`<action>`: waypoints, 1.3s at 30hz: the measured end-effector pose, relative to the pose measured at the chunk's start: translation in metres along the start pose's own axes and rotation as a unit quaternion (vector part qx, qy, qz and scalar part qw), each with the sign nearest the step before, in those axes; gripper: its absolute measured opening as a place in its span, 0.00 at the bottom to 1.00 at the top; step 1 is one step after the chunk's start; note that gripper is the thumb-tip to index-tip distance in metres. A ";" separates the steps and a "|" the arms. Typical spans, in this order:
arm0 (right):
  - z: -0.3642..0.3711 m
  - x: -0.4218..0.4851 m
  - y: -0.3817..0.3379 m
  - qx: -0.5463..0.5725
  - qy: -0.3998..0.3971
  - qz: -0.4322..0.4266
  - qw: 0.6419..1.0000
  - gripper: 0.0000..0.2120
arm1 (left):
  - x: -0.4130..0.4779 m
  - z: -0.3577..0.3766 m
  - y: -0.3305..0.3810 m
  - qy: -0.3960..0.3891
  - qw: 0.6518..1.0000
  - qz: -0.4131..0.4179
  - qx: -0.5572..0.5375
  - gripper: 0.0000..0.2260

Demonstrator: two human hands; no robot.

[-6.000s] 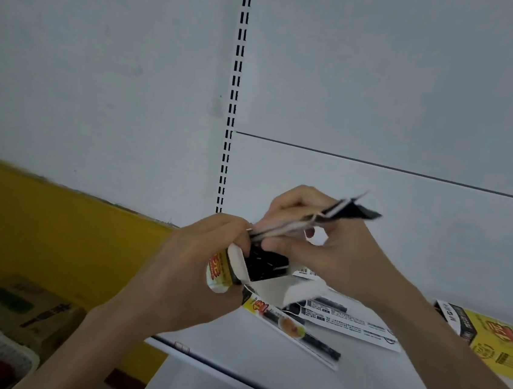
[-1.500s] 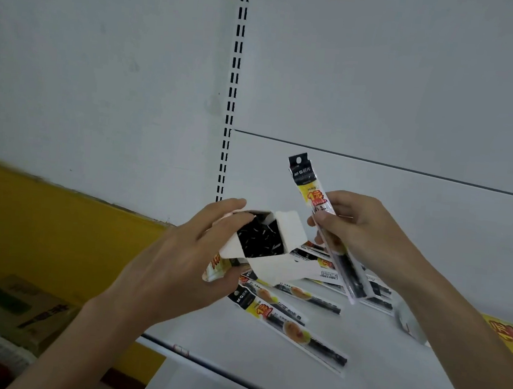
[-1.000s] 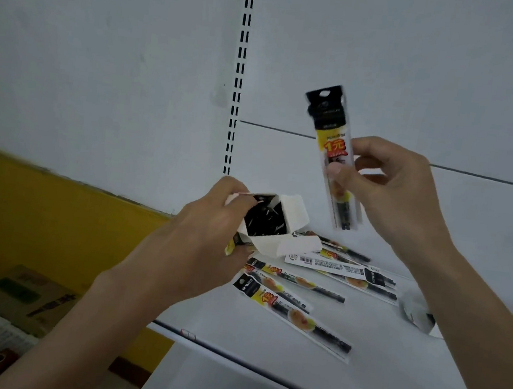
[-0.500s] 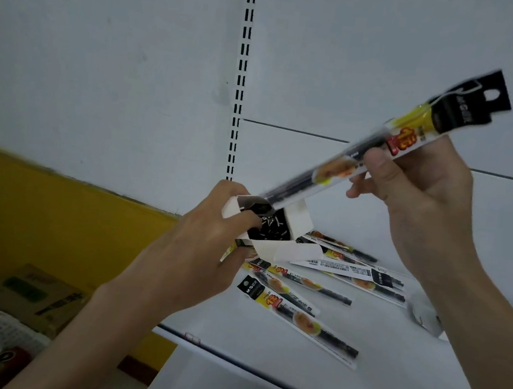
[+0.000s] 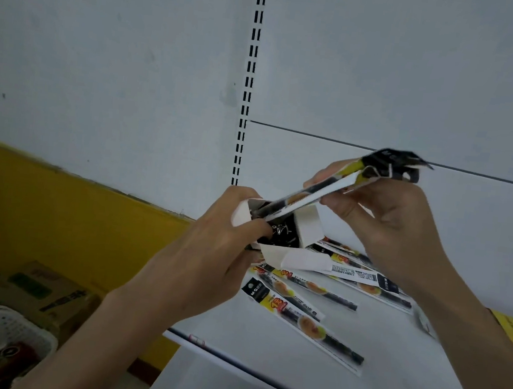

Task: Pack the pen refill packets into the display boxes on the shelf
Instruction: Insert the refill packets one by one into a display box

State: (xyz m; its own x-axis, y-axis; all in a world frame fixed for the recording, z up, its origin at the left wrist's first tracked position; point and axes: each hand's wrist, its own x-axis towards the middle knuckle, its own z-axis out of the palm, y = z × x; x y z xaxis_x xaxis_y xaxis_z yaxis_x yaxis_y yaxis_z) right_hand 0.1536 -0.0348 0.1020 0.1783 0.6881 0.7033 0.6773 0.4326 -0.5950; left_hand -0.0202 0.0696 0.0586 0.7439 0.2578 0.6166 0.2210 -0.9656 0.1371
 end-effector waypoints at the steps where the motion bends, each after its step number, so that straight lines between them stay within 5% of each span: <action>1: 0.001 0.000 -0.001 -0.021 -0.002 -0.008 1.000 0.07 | 0.000 0.000 0.000 0.003 1.000 0.001 0.001 0.13; 6: 0.005 0.001 -0.002 -0.103 0.019 -0.089 0.991 0.08 | 0.001 0.002 -0.001 0.027 1.000 0.003 -0.011 0.12; 10: 0.023 0.006 0.013 -0.162 -0.026 -0.067 0.984 0.09 | 0.002 0.004 0.000 0.035 0.999 0.022 -0.004 0.13; 16: 0.003 0.011 -0.003 -0.036 -0.032 -0.028 0.998 0.15 | 0.005 0.002 -0.004 0.047 0.998 0.029 -0.017 0.16; 20: -0.002 0.014 -0.016 -0.088 -0.012 -0.090 0.992 0.07 | 0.006 0.004 -0.003 0.068 0.990 -0.011 -0.121 0.28; 23: 0.008 0.018 -0.012 -0.186 -0.059 -0.054 0.979 0.04 | 0.003 0.011 0.002 0.094 0.980 -0.031 -0.173 0.36; 26: 0.015 0.016 -0.009 -0.289 -0.121 0.002 0.950 0.05 | 0.002 0.017 0.006 0.109 0.973 -0.042 -0.201 0.35; 29: 0.005 0.013 -0.025 -0.273 -0.139 0.034 0.951 0.09 | 0.003 0.018 0.002 0.119 0.971 -0.073 -0.197 0.34; 31: 0.002 0.012 -0.034 -0.256 -0.131 0.027 0.957 0.11 | 0.006 0.019 -0.002 0.140 0.975 -0.076 -0.156 0.29; 39: 0.025 0.005 -0.021 -0.417 -0.181 -0.006 0.891 0.21 | 0.009 0.025 -0.006 0.180 0.975 -0.060 -0.118 0.26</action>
State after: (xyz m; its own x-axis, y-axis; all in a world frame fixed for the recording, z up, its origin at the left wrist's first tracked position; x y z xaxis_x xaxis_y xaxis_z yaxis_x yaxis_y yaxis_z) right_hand 0.1225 -0.0255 0.1081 0.0278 0.8943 0.4467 0.9992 -0.0376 0.0130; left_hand 0.0009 0.0784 0.0439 0.4434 0.3815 0.8111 0.1095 -0.9212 0.3734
